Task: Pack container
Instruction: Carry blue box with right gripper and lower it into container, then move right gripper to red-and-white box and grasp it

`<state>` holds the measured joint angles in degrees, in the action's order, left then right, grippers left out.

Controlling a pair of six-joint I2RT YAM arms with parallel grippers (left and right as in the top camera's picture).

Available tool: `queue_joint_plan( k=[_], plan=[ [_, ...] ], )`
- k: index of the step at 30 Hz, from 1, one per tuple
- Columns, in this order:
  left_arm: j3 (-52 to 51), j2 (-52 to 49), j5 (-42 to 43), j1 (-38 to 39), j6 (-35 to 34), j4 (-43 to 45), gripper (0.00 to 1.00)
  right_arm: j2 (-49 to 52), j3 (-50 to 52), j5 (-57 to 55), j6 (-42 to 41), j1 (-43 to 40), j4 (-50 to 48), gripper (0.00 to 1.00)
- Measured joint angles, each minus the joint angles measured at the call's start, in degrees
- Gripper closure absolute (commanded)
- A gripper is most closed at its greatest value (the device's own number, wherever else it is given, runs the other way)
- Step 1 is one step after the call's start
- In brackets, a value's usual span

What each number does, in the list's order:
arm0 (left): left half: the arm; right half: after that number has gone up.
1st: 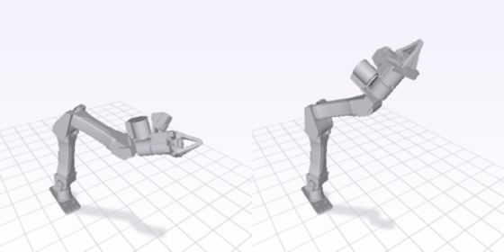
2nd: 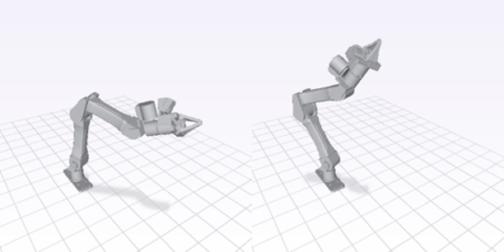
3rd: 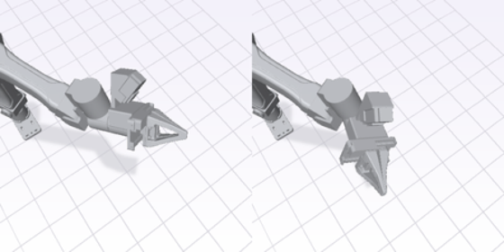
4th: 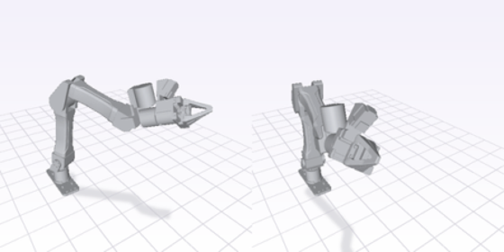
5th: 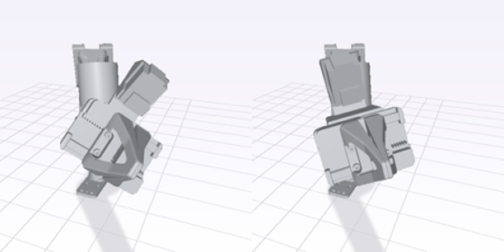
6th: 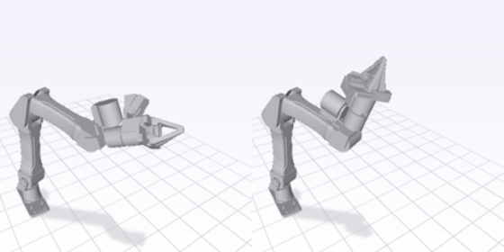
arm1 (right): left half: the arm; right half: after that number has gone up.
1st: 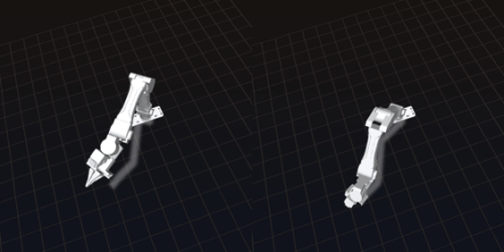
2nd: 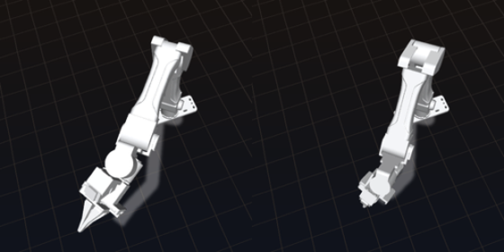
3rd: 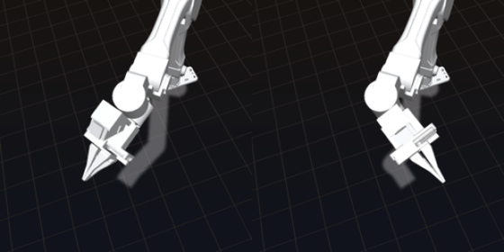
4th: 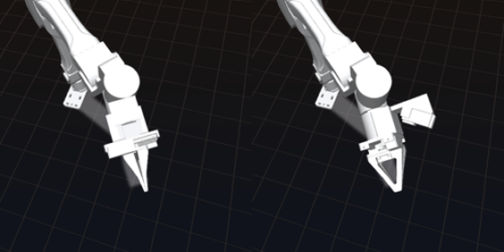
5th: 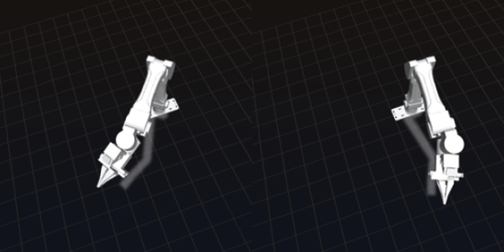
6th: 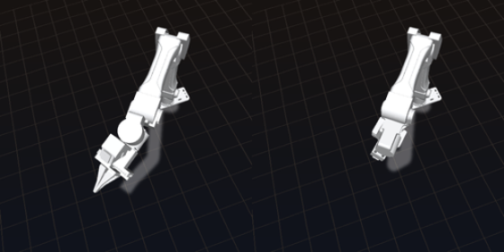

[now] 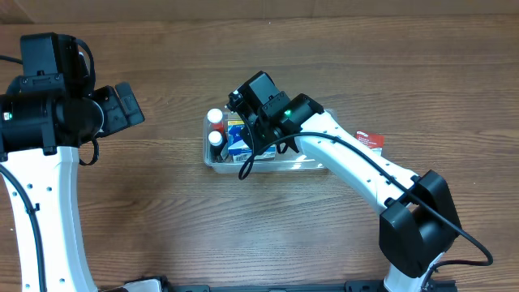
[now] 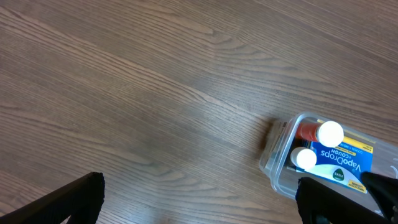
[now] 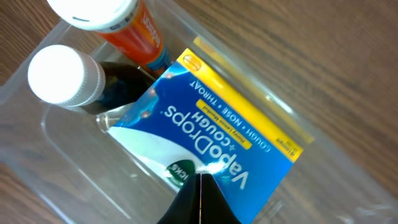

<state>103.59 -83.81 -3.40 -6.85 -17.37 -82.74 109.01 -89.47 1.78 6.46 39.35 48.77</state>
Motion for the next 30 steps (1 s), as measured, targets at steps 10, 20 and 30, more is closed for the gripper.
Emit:
queue_joint_plan(
  k=[10, 20, 30],
  plan=[
    [0.0, 0.0, 0.0, 0.0, 0.0, 0.0, 0.0, 4.9, 0.4, 2.4, -3.2, 0.0, -0.2, 0.94],
    [0.0, 0.0, 0.0, 0.0, 0.0, 0.0, 0.0, 5.3, 0.7, 2.7, -3.3, 0.0, -0.2, 0.91],
    [0.0, 0.0, 0.0, 0.0, 0.0, 0.0, 0.0, -4.9, -4.0, -6.1, -4.2, -0.5, 4.0, 0.15]
  ],
)
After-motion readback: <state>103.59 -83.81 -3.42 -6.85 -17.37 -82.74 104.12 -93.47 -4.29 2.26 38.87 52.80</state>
